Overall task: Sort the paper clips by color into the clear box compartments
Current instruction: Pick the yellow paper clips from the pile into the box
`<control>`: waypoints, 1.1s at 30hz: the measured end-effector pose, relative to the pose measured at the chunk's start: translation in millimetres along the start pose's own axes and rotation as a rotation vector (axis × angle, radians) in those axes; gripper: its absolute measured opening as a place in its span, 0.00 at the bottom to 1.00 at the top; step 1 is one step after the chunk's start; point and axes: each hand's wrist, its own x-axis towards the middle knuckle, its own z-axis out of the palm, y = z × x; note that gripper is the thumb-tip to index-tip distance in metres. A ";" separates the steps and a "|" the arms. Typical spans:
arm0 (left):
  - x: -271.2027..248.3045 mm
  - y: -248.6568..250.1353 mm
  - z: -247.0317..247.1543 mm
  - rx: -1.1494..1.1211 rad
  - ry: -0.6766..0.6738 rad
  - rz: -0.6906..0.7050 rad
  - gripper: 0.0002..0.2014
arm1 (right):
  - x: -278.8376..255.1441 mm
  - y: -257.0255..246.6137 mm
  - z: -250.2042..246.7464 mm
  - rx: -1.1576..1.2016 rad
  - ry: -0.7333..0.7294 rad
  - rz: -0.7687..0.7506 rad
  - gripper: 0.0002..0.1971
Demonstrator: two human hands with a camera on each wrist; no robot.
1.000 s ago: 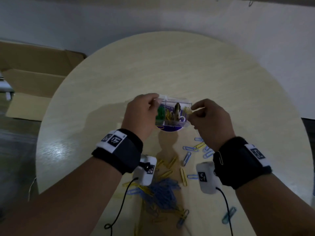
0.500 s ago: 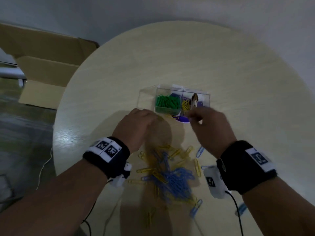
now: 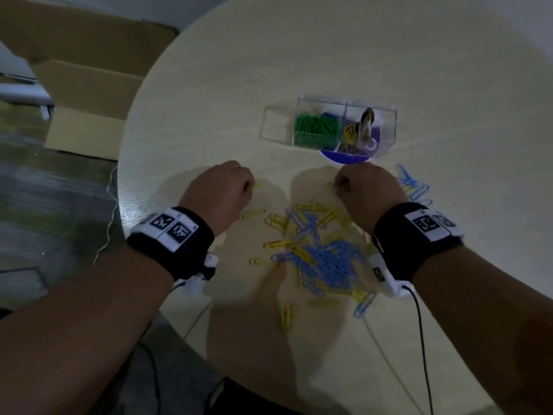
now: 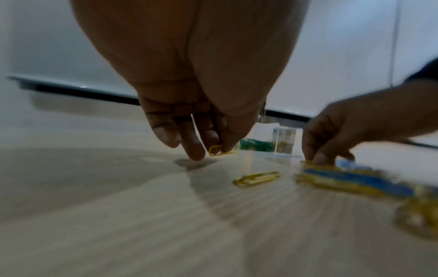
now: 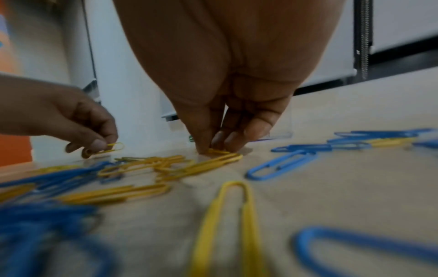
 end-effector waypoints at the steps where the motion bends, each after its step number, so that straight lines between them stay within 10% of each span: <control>1: -9.9 -1.8 -2.6 -0.023 0.010 0.004 0.06 | -4.0 -0.9 1.3 0.018 0.000 -0.005 0.09; 8: -62.5 1.7 12.2 0.083 -0.035 0.082 0.13 | -29.2 -6.0 3.0 -0.047 -0.116 -0.224 0.23; 22: -49.0 21.6 7.2 0.288 -0.119 -0.029 0.07 | -19.6 -8.0 -1.1 -0.093 -0.109 -0.126 0.12; 33: 27.0 72.0 -35.4 -0.220 0.137 -0.122 0.05 | -34.5 23.4 -32.8 0.472 0.216 0.032 0.07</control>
